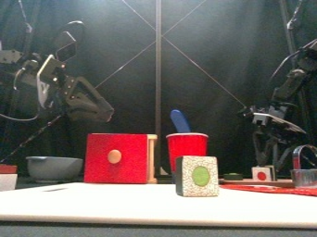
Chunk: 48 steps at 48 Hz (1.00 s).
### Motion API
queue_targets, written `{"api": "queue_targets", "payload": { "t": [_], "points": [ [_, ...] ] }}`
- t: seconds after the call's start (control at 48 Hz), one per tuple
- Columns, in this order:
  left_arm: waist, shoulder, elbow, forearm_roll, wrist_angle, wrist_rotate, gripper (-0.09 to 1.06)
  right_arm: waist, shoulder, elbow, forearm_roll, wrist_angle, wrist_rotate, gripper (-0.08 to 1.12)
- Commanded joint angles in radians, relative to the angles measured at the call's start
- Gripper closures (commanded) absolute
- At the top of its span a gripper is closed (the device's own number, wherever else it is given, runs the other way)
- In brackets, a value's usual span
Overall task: Place sushi on board then cut the sushi with the knife then place the pieces on the plate
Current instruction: Place the 4 sushi pieces on the plate
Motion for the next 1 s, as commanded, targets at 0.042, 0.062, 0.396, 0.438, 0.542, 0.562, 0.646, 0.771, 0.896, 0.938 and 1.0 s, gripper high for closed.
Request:
{"api": "queue_targets", "payload": {
  "t": [0.042, 0.062, 0.396, 0.438, 0.542, 0.562, 0.646, 0.771, 0.896, 0.938, 1.0],
  "points": [
    [0.002, -0.003, -0.018, 0.005, -0.003, 0.0, 0.21, 0.0, -0.04, -0.069, -0.028, 0.055, -0.002, 0.06],
    [0.003, -0.003, -0.018, 0.003, -0.003, -0.002, 0.21, 0.002, -0.046, -0.077, -0.032, 0.064, -0.002, 0.05],
    [-0.005, -0.003, -0.023, 0.002, -0.003, -0.003, 0.21, 0.117, -0.098, -0.173, -0.037, 0.187, -0.005, 0.04],
    [-0.005, -0.003, -0.025, 0.003, -0.003, -0.003, 0.21, 0.178, -0.094, -0.175, -0.031, 0.181, -0.015, 0.04],
    [-0.005, -0.003, -0.031, 0.003, -0.003, -0.002, 0.21, 0.359, -0.069, -0.176, -0.035, 0.161, -0.014, 0.04],
    [-0.005, -0.003, -0.032, 0.005, -0.003, -0.002, 0.21, 0.397, -0.061, -0.178, -0.037, 0.156, -0.014, 0.04],
    [-0.002, -0.003, -0.035, 0.005, -0.003, -0.002, 0.21, 0.568, -0.014, -0.206, -0.031, 0.155, -0.003, 0.04],
    [-0.002, -0.003, -0.038, 0.002, -0.003, -0.002, 0.21, 0.721, 0.087, -0.301, -0.018, 0.163, 0.003, 0.04],
    [0.003, -0.003, -0.046, 0.003, -0.003, -0.002, 0.21, 0.816, 0.232, -0.439, -0.017, 0.181, -0.017, 0.04],
    [0.003, -0.003, -0.049, 0.003, -0.003, -0.002, 0.21, 0.839, 0.279, -0.482, -0.02, 0.192, -0.026, 0.04],
    [0.003, -0.003, -0.051, 0.003, -0.003, -0.002, 0.21, 0.873, 0.347, -0.545, -0.026, 0.212, -0.038, 0.04]
  ]
}}
